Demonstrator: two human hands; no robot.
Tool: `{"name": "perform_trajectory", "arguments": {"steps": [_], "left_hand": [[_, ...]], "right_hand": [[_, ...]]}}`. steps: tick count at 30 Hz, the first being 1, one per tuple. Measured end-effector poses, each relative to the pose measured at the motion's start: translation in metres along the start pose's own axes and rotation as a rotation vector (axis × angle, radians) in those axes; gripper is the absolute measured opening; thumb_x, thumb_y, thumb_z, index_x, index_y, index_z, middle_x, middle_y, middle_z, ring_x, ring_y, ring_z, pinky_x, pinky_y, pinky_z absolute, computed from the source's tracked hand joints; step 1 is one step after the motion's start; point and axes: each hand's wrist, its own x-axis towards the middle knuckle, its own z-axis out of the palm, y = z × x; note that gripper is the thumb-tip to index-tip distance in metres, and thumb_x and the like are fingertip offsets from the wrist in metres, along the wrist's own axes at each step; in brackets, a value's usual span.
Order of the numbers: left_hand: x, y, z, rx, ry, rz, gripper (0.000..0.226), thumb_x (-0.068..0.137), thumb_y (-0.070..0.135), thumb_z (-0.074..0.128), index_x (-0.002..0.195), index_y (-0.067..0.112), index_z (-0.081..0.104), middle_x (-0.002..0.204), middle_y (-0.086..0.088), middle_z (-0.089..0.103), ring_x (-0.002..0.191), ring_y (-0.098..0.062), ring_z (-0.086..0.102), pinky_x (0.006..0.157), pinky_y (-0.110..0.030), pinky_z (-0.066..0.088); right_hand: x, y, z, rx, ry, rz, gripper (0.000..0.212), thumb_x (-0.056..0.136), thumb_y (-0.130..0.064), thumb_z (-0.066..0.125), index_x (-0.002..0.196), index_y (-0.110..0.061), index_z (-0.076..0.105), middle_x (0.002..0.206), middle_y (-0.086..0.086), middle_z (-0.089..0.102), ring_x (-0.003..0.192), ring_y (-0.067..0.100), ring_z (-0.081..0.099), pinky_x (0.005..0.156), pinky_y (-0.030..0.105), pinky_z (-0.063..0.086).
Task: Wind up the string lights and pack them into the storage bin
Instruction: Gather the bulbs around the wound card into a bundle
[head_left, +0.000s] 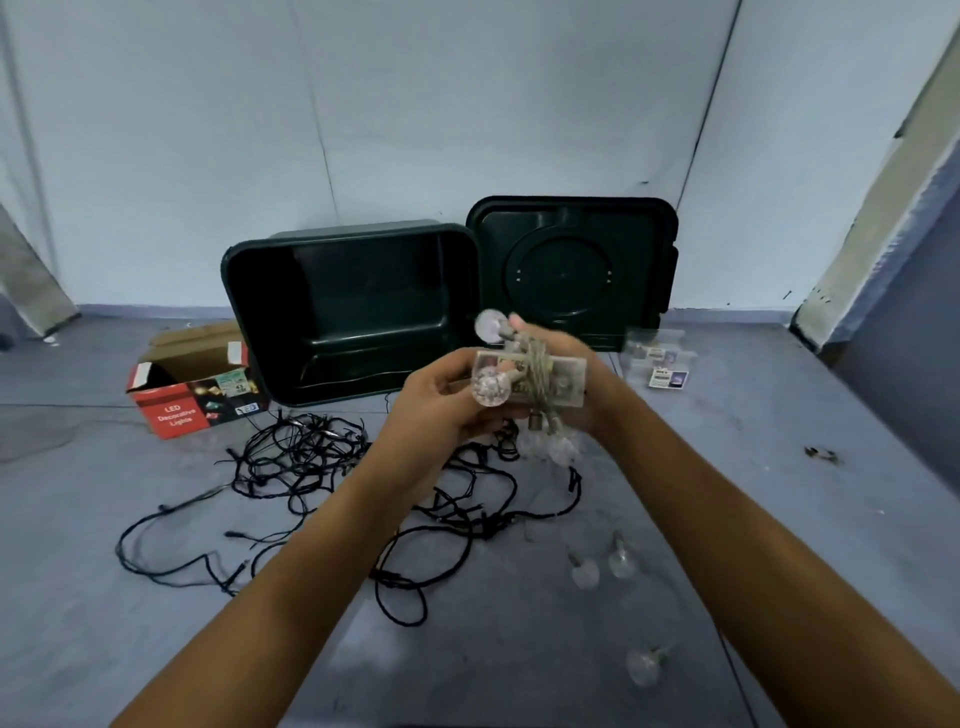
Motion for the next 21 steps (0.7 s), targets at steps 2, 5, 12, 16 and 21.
{"name": "perform_trajectory", "arguments": {"steps": [2,5,12,16,21], "left_hand": [[0.003,0.002,-0.006,-0.028,0.05,0.01,0.017,0.087,0.005,0.053,0.092,0.015,0.065,0.079,0.001,0.073,0.072,-0.012,0.069,0.06,-0.017,0.052],[0.009,0.008,-0.016,-0.038,0.124,0.027,0.019,0.09,0.008,0.05,0.094,0.018,0.065,0.08,0.002,0.073,0.073,-0.012,0.069,0.063,-0.019,0.051],[0.026,0.008,-0.029,0.031,0.259,0.065,0.018,0.09,0.009,0.053,0.094,0.021,0.065,0.081,0.002,0.074,0.08,-0.013,0.07,0.065,-0.019,0.05],[0.023,-0.005,-0.028,0.149,0.25,0.056,0.015,0.087,0.011,0.058,0.09,0.023,0.068,0.088,-0.002,0.071,0.085,-0.017,0.067,0.07,-0.023,0.052],[0.011,-0.02,-0.016,0.238,0.095,-0.013,0.013,0.088,0.013,0.06,0.1,0.012,0.064,0.089,-0.005,0.072,0.086,-0.02,0.068,0.077,-0.031,0.054]], "right_hand": [[-0.001,0.03,-0.003,-0.077,0.093,-0.047,0.044,0.094,-0.022,0.047,0.06,-0.008,0.072,0.06,0.008,0.068,0.059,0.016,0.066,0.06,0.026,0.055],[-0.013,0.066,-0.008,-0.183,0.193,-0.087,0.042,0.091,-0.041,0.047,0.068,-0.011,0.065,0.054,0.006,0.061,0.053,0.018,0.058,0.064,0.039,0.045],[-0.063,0.081,0.028,-0.65,0.191,-0.166,0.034,0.099,-0.034,0.033,0.081,-0.013,0.053,0.057,-0.001,0.05,0.052,0.012,0.047,0.052,0.028,0.042],[-0.075,0.017,0.047,-1.235,0.104,-0.376,0.037,0.098,-0.035,0.036,0.069,-0.016,0.048,0.052,-0.005,0.043,0.042,0.006,0.036,0.045,0.021,0.034],[-0.048,-0.055,0.045,-1.319,0.198,-0.346,0.069,0.098,-0.048,0.021,0.062,-0.002,0.057,0.049,-0.002,0.044,0.039,0.004,0.037,0.047,0.016,0.036]]}}
